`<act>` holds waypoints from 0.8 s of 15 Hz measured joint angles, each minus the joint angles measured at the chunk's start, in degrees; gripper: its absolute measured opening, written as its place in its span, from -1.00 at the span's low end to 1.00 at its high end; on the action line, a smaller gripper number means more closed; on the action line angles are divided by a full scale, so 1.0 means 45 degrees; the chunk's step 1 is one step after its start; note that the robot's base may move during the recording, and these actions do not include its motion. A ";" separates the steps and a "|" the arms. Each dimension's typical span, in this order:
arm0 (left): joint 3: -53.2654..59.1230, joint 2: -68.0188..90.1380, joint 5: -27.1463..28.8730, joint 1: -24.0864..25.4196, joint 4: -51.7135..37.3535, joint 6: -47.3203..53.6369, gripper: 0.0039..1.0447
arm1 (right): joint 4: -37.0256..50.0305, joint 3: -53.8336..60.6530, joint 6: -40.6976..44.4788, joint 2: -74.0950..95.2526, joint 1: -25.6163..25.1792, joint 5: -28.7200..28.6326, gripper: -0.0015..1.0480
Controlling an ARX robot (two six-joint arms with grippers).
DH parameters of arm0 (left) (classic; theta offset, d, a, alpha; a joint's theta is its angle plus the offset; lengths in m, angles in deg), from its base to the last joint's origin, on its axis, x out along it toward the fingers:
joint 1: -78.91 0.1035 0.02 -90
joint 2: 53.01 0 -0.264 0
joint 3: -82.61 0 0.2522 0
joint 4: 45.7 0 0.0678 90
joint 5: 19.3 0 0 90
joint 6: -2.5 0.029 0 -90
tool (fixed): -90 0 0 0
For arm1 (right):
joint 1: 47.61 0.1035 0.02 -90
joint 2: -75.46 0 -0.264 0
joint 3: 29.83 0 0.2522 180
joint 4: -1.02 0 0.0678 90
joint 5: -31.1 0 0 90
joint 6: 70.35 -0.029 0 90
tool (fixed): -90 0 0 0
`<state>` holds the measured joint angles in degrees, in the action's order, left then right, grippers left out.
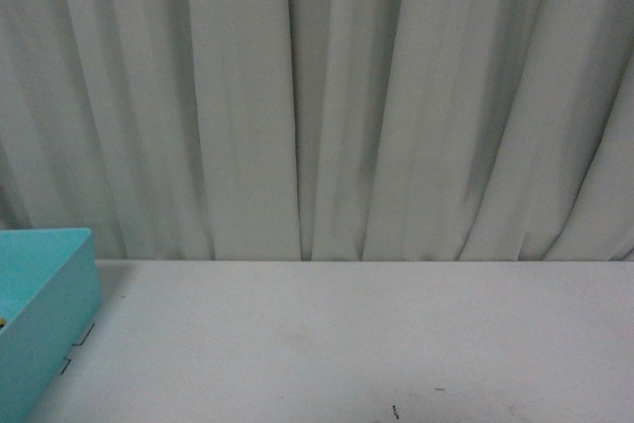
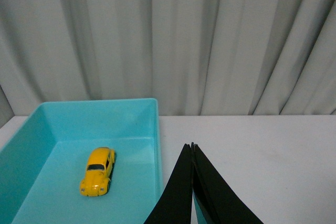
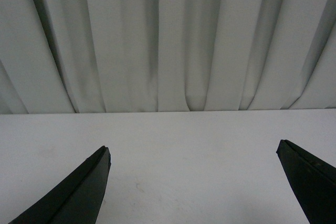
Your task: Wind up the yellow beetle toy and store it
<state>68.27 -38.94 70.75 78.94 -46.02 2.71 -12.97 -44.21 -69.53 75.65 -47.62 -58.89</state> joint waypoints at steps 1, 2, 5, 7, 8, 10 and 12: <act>0.0000 -0.0194 0.0000 0.0000 0.0175 0.0000 -0.97 | 0.0005 0.0000 0.0000 0.0000 0.0000 0.0000 0.87; 0.0000 -0.0471 0.0000 0.0000 0.0466 0.0000 -0.97 | 0.0000 0.0000 0.0000 0.0000 0.0000 0.0000 0.87; -0.0034 -0.1472 0.0005 0.0000 0.1749 0.0000 -0.97 | 0.0000 0.0000 0.0000 0.0000 0.0000 0.0000 0.87; -0.0010 -0.3070 -0.0005 0.0000 0.3181 -0.0015 -0.93 | 0.0005 0.0000 0.0000 0.0000 0.0000 0.0000 0.87; -0.0010 -0.3070 -0.0005 0.0000 0.3177 -0.0010 -0.69 | 0.0005 0.0000 0.0000 0.0000 0.0000 0.0000 0.87; -0.0010 -0.3070 -0.0005 0.0000 0.3181 -0.0010 -0.31 | 0.0000 0.0000 0.0000 0.0000 0.0000 0.0000 0.87; -0.0010 -0.3070 -0.0005 0.0000 0.3177 -0.0010 0.07 | 0.0005 0.0000 0.0000 0.0000 0.0000 0.0005 0.87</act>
<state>68.23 -52.76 70.73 78.94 -31.73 2.67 -12.95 -44.21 -69.53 75.65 -47.62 -58.86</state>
